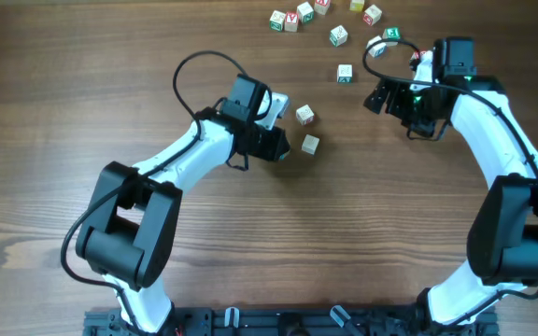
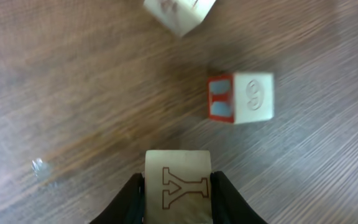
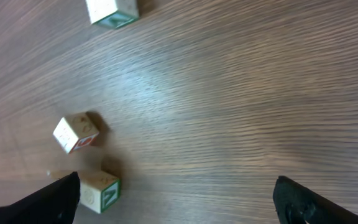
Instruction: Form a circle
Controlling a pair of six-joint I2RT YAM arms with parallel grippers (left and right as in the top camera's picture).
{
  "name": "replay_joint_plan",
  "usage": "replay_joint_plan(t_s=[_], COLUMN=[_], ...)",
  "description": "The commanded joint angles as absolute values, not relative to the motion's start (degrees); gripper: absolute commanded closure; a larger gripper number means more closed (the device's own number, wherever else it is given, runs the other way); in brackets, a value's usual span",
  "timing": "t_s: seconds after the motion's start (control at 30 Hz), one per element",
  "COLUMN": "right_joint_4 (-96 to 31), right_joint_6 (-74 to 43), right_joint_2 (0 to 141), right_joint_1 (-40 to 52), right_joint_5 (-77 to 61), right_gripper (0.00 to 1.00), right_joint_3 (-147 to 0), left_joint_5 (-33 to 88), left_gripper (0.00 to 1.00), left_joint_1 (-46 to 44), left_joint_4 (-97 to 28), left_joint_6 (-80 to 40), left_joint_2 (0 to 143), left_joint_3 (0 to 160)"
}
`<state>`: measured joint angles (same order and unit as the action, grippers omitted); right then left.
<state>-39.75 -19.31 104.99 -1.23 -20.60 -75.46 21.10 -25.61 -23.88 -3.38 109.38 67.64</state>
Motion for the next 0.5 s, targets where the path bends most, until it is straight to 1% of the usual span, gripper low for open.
replay_joint_plan(t_s=[0.0,0.07,0.17,0.27,0.47], right_joint_4=[-39.8,-39.9,-39.7,-39.7,-39.7], right_joint_6=[-19.7,-19.7,-19.7,-21.0,-23.2], right_joint_2=[105.5,105.5,105.5,105.5,105.6], right_joint_1=[0.3,1.3,2.9,4.4,4.9], right_joint_5=[-22.2,-22.1,-20.3,-19.2,-18.0], right_gripper=[0.01,0.01,0.01,0.01,0.01], right_joint_3=[-75.2,-75.2,-75.2,-75.2,-75.2], left_joint_5=[22.0,22.0,20.8,18.3,9.7], left_gripper=[0.76,0.73,0.70,0.70,0.70], left_joint_1=[-25.8,-25.8,-26.2,-26.2,-26.1], left_joint_4=[-22.8,-21.6,-17.3,-14.3,-13.7], left_joint_6=[-5.0,-5.0,-5.0,-5.0,-5.0], left_joint_2=[108.9,108.9,108.9,108.9,108.9], left_joint_3=[65.2,63.8,61.2,59.4,59.3])
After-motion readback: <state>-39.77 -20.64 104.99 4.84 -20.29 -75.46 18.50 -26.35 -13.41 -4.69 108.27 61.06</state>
